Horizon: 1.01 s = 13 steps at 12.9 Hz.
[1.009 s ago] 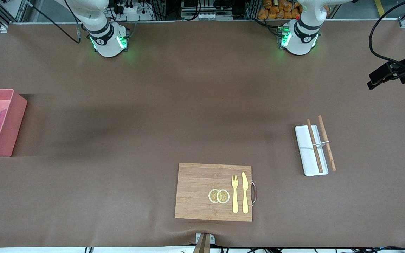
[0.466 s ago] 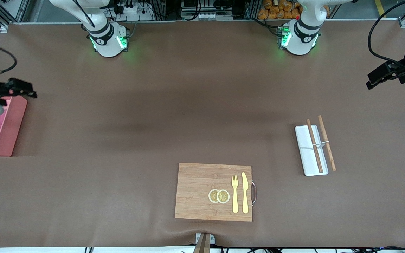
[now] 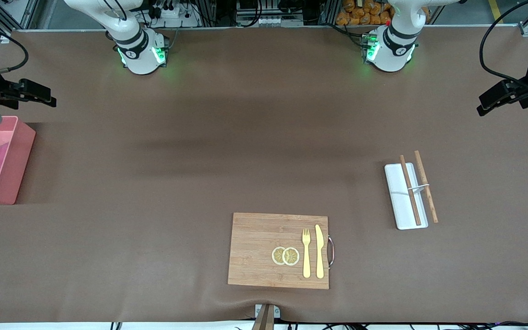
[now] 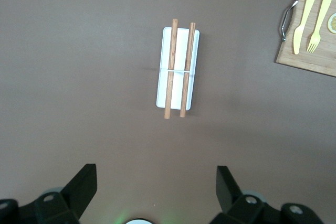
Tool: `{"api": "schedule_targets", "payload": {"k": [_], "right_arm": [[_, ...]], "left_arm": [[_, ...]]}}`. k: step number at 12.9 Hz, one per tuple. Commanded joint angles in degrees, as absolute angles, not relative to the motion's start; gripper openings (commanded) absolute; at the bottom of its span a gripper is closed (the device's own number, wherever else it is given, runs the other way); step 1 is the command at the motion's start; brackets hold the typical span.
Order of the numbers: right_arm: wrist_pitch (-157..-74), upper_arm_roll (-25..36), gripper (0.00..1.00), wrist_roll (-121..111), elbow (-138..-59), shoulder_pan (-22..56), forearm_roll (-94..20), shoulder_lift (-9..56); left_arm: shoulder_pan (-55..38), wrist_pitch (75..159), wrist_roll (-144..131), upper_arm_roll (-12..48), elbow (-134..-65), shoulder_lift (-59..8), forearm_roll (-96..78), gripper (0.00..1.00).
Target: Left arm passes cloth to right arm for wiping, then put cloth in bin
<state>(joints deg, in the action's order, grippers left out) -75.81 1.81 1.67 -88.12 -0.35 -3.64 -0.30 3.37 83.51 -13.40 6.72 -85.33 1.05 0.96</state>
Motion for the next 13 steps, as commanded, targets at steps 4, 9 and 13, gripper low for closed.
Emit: {"api": "schedule_targets", "payload": {"k": [4,9,13], "right_arm": [[-77.1,-0.6,1.00,3.0,-87.8,-3.4,-0.7,-3.3],[-76.7,1.1,1.00,-0.5,-85.3,-3.5,-0.4,-3.3],[-76.9,1.0,1.00,-0.9,-85.4,-3.4,-0.8,-3.1]], "left_arm": [[3.7,84.0,-11.4,7.0,-90.5,7.1,-0.1,1.00],[4.0,83.6,-6.5,6.2,-88.4,6.2,-1.9,1.00],[4.0,83.4,-6.3,6.2,-88.3,6.2,-1.9,1.00]]}}
